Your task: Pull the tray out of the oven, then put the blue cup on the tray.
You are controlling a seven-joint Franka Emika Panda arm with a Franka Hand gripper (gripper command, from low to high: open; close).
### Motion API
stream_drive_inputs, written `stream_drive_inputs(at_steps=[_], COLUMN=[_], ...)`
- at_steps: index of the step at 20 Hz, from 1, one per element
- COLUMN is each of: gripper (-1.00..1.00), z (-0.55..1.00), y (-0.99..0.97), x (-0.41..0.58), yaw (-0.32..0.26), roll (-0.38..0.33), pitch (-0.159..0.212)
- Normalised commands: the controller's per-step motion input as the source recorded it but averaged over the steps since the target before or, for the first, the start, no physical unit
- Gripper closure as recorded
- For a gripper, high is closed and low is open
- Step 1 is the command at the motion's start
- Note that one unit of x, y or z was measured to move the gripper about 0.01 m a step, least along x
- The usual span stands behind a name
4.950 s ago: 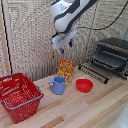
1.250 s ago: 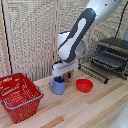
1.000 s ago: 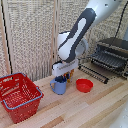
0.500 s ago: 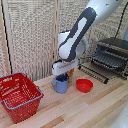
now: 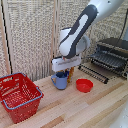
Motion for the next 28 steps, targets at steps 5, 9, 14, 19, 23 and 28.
stream_drive_inputs(at_steps=[5,9,14,19,23,28], gripper=[1.0,1.0,1.0,1.0,1.0,1.0], z=[0.84,0.91,0.9,0.84,0.84,0.71], y=[0.03,-0.02,-0.15,-0.1,-0.21,-0.43], x=[0.08,0.329,0.402,0.449,0.524,0.435], yaw=[-0.329,-0.282,-0.274,-0.253,-0.215,-0.202], roll=[-0.08,-0.122,-0.065,-0.07,-0.059,-0.011], pitch=[-0.003,0.042,0.113,0.082,0.073,0.031])
